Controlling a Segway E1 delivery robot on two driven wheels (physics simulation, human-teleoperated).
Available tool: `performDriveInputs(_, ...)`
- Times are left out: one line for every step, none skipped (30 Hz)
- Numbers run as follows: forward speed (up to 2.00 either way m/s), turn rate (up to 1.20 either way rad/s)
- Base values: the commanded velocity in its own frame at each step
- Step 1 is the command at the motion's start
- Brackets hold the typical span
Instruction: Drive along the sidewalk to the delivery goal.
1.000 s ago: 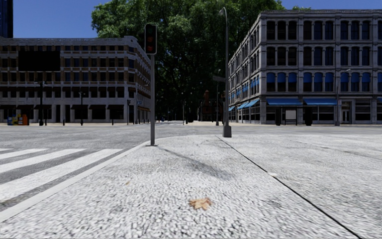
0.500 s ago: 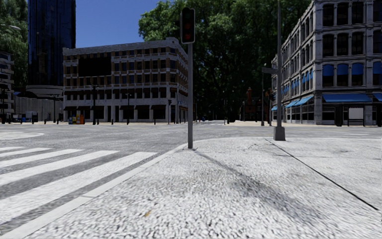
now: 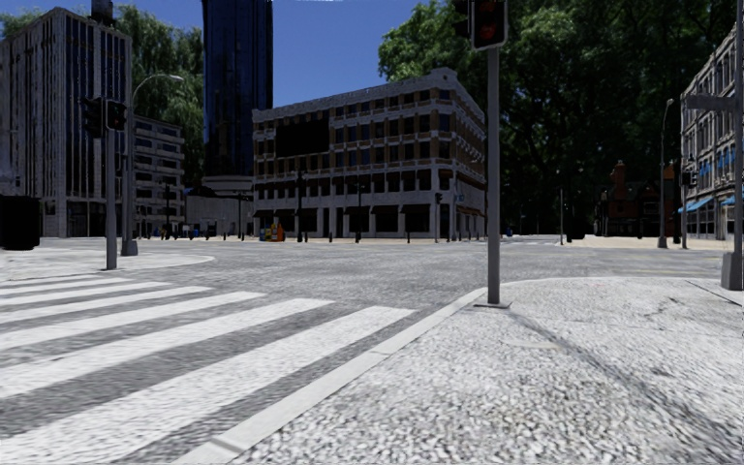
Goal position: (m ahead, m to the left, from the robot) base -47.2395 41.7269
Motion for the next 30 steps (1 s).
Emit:
performDriveInputs(1.58,0.66)
performDriveInputs(1.58,0.66)
performDriveInputs(1.58,0.66)
performDriveInputs(1.58,0.66)
performDriveInputs(1.58,0.66)
performDriveInputs(1.58,0.64)
performDriveInputs(1.58,0.64)
performDriveInputs(1.58,0.64)
performDriveInputs(1.59,0.63)
performDriveInputs(1.59,0.63)
performDriveInputs(1.59,0.63)
performDriveInputs(1.59,0.63)
performDriveInputs(1.59,0.62)
performDriveInputs(1.59,0.62)
performDriveInputs(1.59,0.62)
performDriveInputs(1.59,0.62)
performDriveInputs(1.59,0.62)
performDriveInputs(1.59,0.61)
performDriveInputs(1.59,0.61)
performDriveInputs(1.59,0.61)
performDriveInputs(1.59,0.61)
performDriveInputs(1.59,0.61)
performDriveInputs(1.59,0.61)
performDriveInputs(1.59,0.61)
performDriveInputs(1.59,0.61)
performDriveInputs(1.59,0.61)
performDriveInputs(1.59,0.61)
performDriveInputs(1.59,0.61)
performDriveInputs(1.59,0.61)
performDriveInputs(1.59,0.61)
